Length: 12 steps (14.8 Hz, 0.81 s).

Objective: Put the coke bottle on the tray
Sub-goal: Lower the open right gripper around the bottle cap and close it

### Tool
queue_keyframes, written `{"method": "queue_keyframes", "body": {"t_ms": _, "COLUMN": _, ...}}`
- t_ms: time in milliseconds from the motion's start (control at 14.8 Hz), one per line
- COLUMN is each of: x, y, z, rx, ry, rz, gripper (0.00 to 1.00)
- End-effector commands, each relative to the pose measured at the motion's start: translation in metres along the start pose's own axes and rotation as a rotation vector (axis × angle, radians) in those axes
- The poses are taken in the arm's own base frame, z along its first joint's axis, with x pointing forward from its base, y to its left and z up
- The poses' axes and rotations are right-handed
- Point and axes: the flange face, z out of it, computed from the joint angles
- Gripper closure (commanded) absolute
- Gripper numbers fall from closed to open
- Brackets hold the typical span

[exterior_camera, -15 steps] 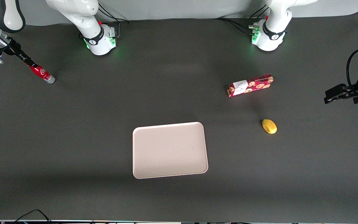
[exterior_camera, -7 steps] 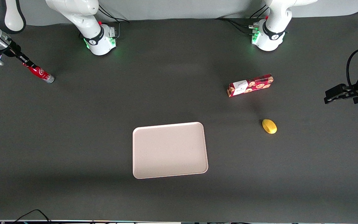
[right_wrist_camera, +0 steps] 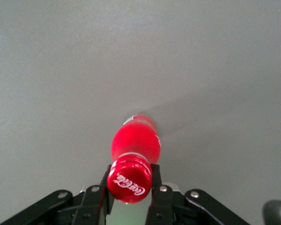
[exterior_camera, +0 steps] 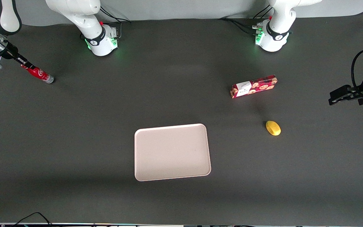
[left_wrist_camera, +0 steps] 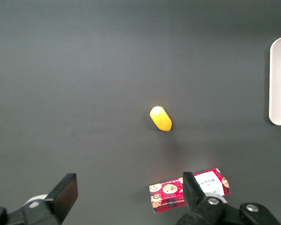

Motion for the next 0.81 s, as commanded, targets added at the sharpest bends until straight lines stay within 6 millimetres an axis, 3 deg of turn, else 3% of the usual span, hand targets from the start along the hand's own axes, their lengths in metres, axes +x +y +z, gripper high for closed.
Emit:
{"method": "queue_keyframes", "body": {"t_ms": 0, "x": 0.006, "y": -0.003, "z": -0.012, "rx": -0.022, "ry": 0.007, "rz": 0.009, "gripper": 1.0}}
{"method": "queue_keyframes", "body": {"t_ms": 202, "x": 0.018, "y": -0.021, "z": -0.057, "rx": -0.054, "ry": -0.005, "rz": -0.011, "gripper": 1.0}}
{"method": "queue_keyframes", "body": {"t_ms": 472, "x": 0.037, "y": -0.057, "z": -0.15, "rx": -0.041, "ry": 0.013, "rz": -0.037, "gripper": 1.0}}
{"method": "queue_keyframes", "body": {"t_ms": 742, "x": 0.046, "y": -0.083, "z": -0.219, "rx": -0.001, "ry": 0.06, "rz": -0.058, "gripper": 1.0}}
